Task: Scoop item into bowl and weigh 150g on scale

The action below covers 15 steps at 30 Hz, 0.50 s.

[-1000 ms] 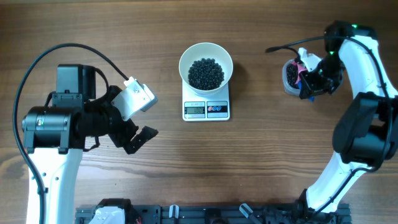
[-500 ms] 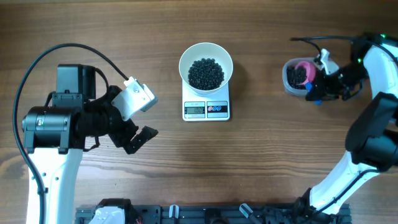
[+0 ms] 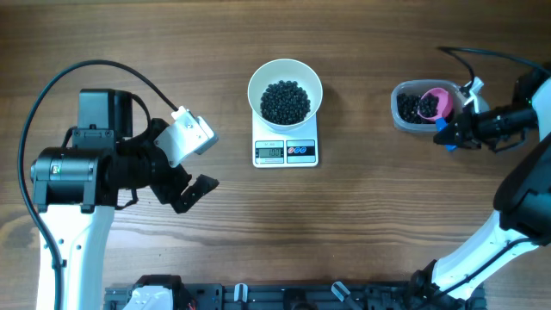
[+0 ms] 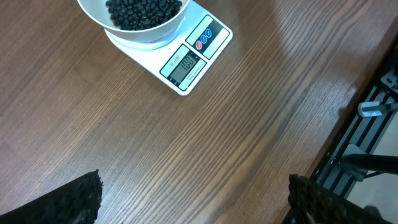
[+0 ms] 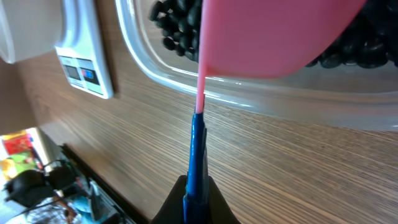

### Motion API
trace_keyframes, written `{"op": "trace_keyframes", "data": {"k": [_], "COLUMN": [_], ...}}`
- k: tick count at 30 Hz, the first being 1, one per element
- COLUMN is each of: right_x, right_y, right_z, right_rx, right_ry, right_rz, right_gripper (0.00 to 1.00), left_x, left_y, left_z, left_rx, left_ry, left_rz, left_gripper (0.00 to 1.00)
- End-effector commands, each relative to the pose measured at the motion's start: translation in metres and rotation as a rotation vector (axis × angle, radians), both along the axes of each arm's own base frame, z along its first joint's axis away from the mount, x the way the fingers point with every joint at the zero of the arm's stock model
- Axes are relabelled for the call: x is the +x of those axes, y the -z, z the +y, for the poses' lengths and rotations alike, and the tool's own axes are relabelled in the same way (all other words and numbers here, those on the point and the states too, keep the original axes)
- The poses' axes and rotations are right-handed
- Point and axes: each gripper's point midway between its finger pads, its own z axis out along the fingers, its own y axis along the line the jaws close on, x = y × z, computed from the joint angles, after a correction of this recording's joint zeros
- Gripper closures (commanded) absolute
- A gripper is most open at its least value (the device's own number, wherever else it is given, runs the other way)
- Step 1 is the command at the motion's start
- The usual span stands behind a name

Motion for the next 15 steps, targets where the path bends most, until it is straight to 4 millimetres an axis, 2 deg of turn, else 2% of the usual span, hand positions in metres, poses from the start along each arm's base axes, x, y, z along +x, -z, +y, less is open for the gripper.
{"op": "trace_keyframes", "data": {"k": [1,6,15], "right_x": [0.004,0.006,0.014], "right_y": [-0.01,-0.02,-0.048], "right_z": [0.007,0.01,0.035], "right_rx": [0.131,0.201,0.371], "right_ry": [0.018,0.06,0.127], "right_rz": [-0.066,-0.086,-0.083], "right_gripper": [0.96,0.96,0.96], "left_x": [0.002,0.002,0.002], "left_y": [-0.008,-0.008,-0.008], "left_z": [0.001,0.001,0.001], "left_rx": [-0.004,-0.004,-0.004], "left_ry": [0.008,0.008,0.008], "left_rz": [-0.036,-0.036,-0.036], "left_gripper": [0.0,0.0,0.0]}}
